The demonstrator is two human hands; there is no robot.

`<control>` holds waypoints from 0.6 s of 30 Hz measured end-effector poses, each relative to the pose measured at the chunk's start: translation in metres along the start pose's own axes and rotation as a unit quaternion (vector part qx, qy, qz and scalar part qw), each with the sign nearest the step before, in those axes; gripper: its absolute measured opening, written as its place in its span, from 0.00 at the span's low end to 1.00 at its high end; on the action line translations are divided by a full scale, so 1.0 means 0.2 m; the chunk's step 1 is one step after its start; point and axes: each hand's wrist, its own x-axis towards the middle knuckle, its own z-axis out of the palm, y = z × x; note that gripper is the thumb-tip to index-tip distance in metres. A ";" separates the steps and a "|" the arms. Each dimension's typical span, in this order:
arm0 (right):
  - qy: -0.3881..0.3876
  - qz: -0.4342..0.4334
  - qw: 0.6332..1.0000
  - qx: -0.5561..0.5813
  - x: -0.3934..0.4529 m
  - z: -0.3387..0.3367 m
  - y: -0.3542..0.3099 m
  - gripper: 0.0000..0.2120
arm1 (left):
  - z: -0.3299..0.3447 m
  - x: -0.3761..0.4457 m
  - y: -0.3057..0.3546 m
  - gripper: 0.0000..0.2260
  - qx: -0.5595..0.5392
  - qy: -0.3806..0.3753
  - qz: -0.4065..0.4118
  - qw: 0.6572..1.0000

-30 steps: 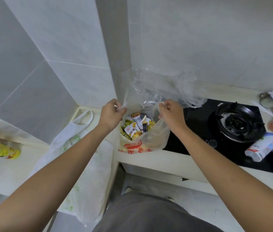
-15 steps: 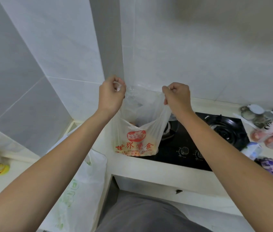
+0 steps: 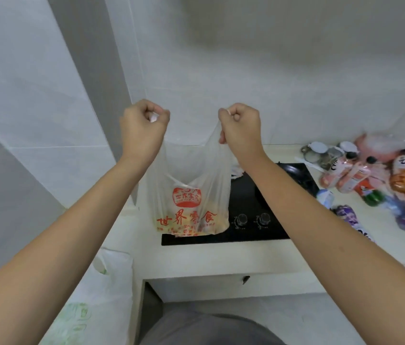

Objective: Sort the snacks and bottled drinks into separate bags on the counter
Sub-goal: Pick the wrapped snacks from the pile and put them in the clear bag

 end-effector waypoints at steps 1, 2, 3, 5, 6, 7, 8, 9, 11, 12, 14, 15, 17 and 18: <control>0.002 0.003 1.000 0.000 0.02 -0.04 -0.02 0.15 | 0.03 0.00 0.04 0.04 -0.007 -0.005 0.005 1.000; 0.000 0.011 1.000 -0.004 0.04 -0.09 -0.03 0.14 | 0.07 0.00 0.08 0.04 -0.010 -0.011 0.008 1.000; -0.005 0.020 1.000 -0.010 0.07 -0.15 -0.04 0.13 | 0.11 0.00 0.12 0.05 -0.010 -0.020 0.010 1.000; -0.007 0.024 1.000 -0.019 0.11 -0.26 -0.05 0.12 | 0.20 -0.01 0.19 0.04 -0.008 -0.037 0.009 0.999; -0.006 0.021 0.999 -0.026 0.14 -0.32 -0.05 0.11 | 0.24 -0.01 0.21 0.04 -0.009 -0.041 0.012 0.999; -0.007 0.019 0.999 -0.035 0.16 -0.37 -0.05 0.11 | 0.29 -0.02 0.24 0.05 -0.009 -0.039 0.015 0.999; -0.011 0.021 0.999 -0.041 0.19 -0.42 -0.06 0.11 | 0.33 -0.02 0.27 0.05 -0.008 -0.037 0.015 0.999; -0.016 0.027 0.999 -0.042 0.21 -0.47 -0.05 0.10 | 0.37 -0.03 0.29 0.06 -0.006 -0.036 0.014 0.999; -0.030 0.037 0.998 -0.033 0.27 -0.55 -0.05 0.08 | 0.46 -0.05 0.35 0.06 0.000 -0.041 0.007 0.999; -0.037 0.041 0.998 -0.026 0.30 -0.59 -0.04 0.08 | 0.50 -0.05 0.37 0.06 0.004 -0.046 0.003 0.999; -0.048 0.050 0.998 -0.012 0.36 -0.64 -0.03 0.08 | 0.57 -0.05 0.40 0.07 0.003 -0.052 -0.004 0.999; -0.052 0.053 0.997 -0.008 0.40 -0.67 -0.02 0.08 | 0.61 -0.04 0.42 0.08 0.003 -0.053 -0.007 0.999; -0.059 0.059 0.997 -0.006 0.48 -0.71 0.00 0.08 | 0.68 -0.01 0.44 0.09 0.001 -0.051 -0.017 0.999; -0.061 0.063 0.996 -0.006 0.53 -0.73 0.02 0.08 | 0.71 0.01 0.45 0.08 -0.002 -0.051 -0.024 0.998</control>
